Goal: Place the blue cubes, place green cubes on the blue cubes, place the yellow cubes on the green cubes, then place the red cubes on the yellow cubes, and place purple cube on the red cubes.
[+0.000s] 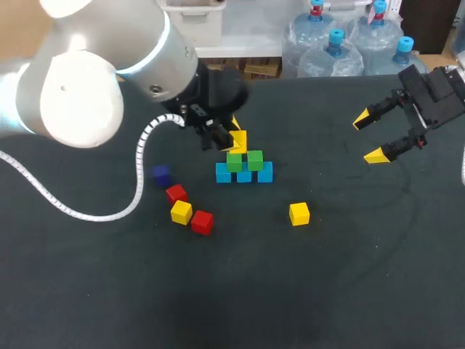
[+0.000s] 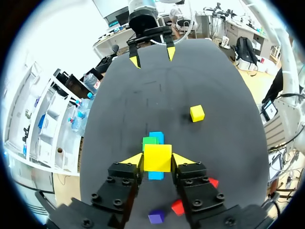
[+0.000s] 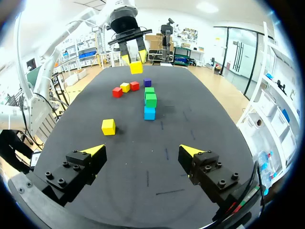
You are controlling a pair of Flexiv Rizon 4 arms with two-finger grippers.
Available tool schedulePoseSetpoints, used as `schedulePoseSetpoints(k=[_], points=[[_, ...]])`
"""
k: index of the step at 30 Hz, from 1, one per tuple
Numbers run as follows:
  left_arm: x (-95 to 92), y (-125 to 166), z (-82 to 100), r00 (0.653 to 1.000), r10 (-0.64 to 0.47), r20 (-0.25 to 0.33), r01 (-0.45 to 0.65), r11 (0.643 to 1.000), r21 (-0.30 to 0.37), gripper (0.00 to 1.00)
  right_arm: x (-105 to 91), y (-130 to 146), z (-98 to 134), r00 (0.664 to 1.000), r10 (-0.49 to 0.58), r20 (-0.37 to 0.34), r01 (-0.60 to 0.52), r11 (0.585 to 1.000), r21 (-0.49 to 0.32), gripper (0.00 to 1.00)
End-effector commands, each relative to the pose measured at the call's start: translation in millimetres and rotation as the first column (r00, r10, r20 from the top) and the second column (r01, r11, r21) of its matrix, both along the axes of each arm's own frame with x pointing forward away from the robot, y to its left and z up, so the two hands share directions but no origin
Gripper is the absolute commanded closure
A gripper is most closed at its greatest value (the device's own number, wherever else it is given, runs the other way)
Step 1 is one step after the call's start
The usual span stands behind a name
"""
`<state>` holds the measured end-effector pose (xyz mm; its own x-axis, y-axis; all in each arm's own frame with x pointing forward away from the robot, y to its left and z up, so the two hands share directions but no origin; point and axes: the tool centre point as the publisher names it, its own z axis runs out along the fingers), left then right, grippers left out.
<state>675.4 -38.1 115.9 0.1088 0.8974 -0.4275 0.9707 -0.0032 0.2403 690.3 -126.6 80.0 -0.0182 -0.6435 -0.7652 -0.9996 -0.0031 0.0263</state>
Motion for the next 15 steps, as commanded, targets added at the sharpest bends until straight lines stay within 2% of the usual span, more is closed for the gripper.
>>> schedulePoseSetpoints(k=[1,15], points=[[13.4,-10.0,-10.9,1.000,-0.006,-0.021,0.006,1.000,-0.003,1.00,0.6,0.4,-0.7,1.000,0.001,0.001,-0.001,1.000,0.001,0.00],[30.8,-21.5,-31.1,0.999,-0.015,-0.048,0.015,1.000,0.002,1.00,0.6,0.4,-0.7,1.000,0.001,0.001,-0.001,1.000,0.001,0.00]])
